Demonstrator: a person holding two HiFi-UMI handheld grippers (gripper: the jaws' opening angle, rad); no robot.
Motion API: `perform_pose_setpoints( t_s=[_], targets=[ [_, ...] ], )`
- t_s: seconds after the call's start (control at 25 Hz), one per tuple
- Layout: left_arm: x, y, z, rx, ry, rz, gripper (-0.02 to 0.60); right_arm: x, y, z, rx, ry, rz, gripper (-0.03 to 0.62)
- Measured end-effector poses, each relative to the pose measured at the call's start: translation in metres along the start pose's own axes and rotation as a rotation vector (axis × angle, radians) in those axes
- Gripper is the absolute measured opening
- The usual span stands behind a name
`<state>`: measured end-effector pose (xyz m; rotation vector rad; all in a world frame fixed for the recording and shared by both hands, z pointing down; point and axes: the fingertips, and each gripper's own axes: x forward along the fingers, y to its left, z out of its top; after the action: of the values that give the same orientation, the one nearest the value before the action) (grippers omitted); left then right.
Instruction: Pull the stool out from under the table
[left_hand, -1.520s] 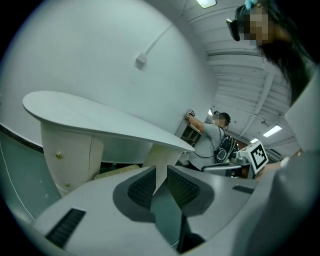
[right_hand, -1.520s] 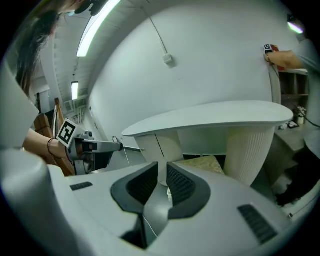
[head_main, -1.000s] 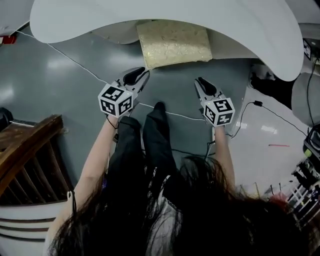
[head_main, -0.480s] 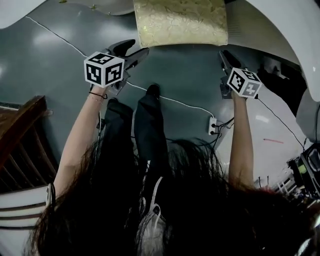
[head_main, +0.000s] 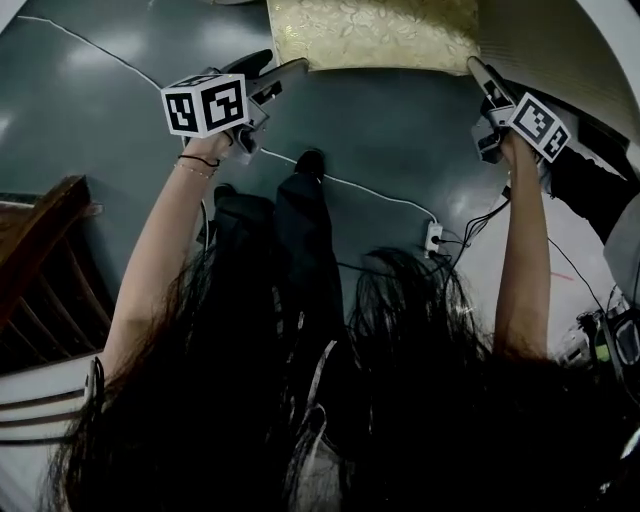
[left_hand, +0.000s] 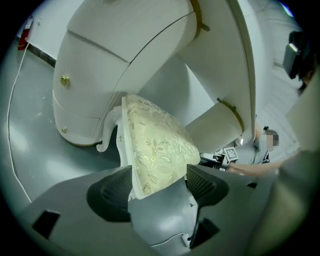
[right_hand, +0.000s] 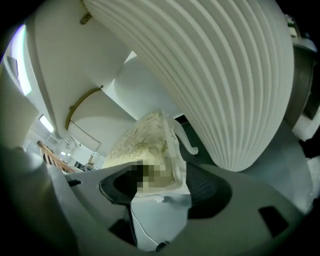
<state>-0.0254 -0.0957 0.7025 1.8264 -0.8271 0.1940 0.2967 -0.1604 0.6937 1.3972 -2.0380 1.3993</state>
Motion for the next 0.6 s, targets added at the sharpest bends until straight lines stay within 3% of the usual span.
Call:
perform_pose_setpoints(
  t_s=[0.2, 0.36, 0.6],
  targets=[
    [0.008, 0.007, 0.003, -0.13, -0.034, -0.007, 0.334, 0.006, -0.001, -0.008, 0.184, -0.005, 0.122, 0.264],
    [0.015, 0.013, -0.001, -0.105, 0.017, 0.003, 0.334, 0.01, 0.005, -0.007, 0.222, -0.03, 0.185, 0.262],
    [0.024, 0.014, -0.001, -0.128, 0.107, -0.051, 0.336, 0.008, 0.004, -0.01, 0.233, -0.035, 0.176, 0.262]
  ],
)
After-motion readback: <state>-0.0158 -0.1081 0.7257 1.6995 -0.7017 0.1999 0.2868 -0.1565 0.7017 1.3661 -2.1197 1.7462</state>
